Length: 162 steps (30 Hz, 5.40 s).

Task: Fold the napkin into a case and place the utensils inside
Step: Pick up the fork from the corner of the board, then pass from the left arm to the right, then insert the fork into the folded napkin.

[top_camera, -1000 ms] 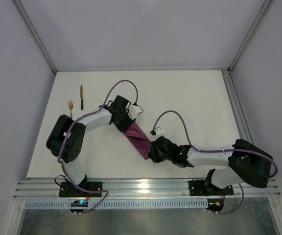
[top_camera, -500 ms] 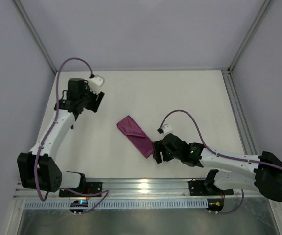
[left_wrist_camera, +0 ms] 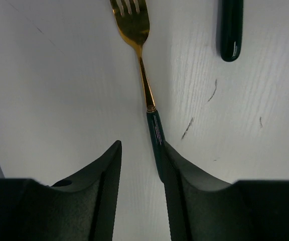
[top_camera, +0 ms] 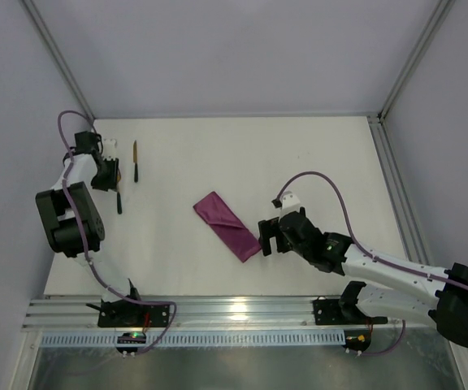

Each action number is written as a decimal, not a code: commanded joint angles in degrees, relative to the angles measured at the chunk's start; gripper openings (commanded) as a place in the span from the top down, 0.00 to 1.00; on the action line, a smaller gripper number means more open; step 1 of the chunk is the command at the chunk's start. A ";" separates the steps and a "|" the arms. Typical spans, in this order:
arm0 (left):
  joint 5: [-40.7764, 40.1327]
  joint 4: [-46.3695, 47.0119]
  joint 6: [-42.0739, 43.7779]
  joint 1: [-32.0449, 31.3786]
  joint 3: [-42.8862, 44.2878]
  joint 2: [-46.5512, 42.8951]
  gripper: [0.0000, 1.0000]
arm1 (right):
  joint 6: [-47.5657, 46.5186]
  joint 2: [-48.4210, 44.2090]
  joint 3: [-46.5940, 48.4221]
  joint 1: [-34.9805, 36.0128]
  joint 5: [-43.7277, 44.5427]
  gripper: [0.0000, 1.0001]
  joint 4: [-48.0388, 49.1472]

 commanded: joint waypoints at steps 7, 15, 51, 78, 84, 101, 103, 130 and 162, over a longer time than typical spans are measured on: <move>-0.22 -0.15 -2.90 -0.43 1.72 7.06 0.52 | -2.65 2.10 -0.46 -0.43 1.76 0.01 4.77; -0.57 -1.74 1.83 -1.40 -4.68 9.35 0.81 | -1.51 1.05 -0.99 -0.43 1.75 0.01 4.33; 19.56 -19.13 42.60 -57.61 -2.76 -12.10 1.00 | -3.00 -10.55 -3.80 -31.80 -20.04 0.01 2.23; 21.15 -13.96 63.01 -68.63 0.93 4.00 1.00 | 2.61 -12.93 -7.40 -33.92 -31.98 0.29 -2.61; 17.28 -12.46 63.89 -68.63 0.14 5.13 1.00 | 9.82 -17.58 -12.05 -33.92 -42.01 0.43 -3.23; 14.99 -7.98 63.45 -68.55 -1.88 6.45 1.00 | 28.89 -19.62 -24.01 -29.18 -49.05 0.55 9.06; 14.99 -7.72 63.45 -68.55 -2.23 6.46 1.00 | 30.13 -17.86 -24.19 -28.30 -48.35 0.56 12.58; 13.41 -5.08 56.25 -68.63 -1.70 5.31 0.67 | 40.23 -9.41 -24.37 -24.08 -37.62 0.96 19.98; 1.28 8.71 9.32 -41.22 -5.04 -4.18 0.51 | 39.97 -4.33 -16.72 -23.81 -35.51 0.96 17.69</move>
